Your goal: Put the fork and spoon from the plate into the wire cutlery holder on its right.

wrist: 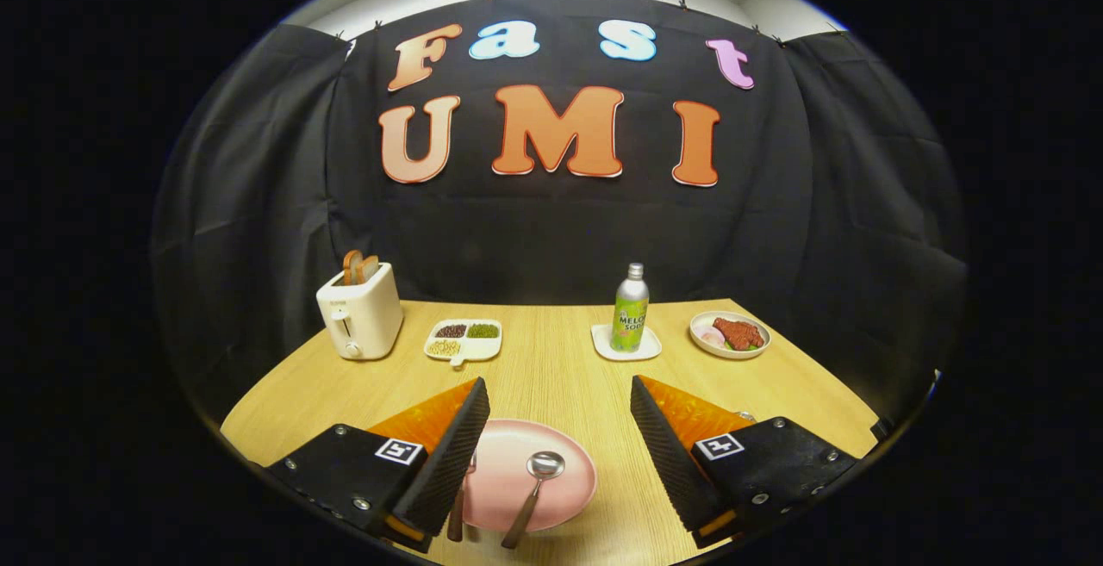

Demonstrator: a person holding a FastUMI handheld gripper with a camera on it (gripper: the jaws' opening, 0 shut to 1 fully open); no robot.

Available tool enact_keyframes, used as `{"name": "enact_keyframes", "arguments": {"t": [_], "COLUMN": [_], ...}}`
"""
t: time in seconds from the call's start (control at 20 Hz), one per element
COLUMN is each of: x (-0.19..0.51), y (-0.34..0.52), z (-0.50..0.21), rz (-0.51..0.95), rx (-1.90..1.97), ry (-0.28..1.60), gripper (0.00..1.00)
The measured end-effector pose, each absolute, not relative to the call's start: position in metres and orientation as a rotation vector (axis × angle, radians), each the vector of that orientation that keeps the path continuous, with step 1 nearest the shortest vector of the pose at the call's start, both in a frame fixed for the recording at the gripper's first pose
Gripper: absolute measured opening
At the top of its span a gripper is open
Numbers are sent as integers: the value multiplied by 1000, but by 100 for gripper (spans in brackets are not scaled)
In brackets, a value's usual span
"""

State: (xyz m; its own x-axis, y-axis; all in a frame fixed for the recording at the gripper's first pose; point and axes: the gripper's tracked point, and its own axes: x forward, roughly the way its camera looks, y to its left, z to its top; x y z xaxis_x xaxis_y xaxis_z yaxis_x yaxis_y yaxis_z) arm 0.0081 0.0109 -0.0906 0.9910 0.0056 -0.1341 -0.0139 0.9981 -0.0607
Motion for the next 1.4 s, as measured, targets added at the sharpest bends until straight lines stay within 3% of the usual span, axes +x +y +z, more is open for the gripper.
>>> {"name": "enact_keyframes", "arguments": {"t": [0.6,0.8,1.1,1.4], "x": [10,9,7,9], "y": [29,31,30,29], "z": [-187,-218,-248,-266], "rz": [41,39,24,6], "rx": [-139,-121,-117,-99], "ry": [318,396,486,543], "gripper": [99,93,70,37]}}
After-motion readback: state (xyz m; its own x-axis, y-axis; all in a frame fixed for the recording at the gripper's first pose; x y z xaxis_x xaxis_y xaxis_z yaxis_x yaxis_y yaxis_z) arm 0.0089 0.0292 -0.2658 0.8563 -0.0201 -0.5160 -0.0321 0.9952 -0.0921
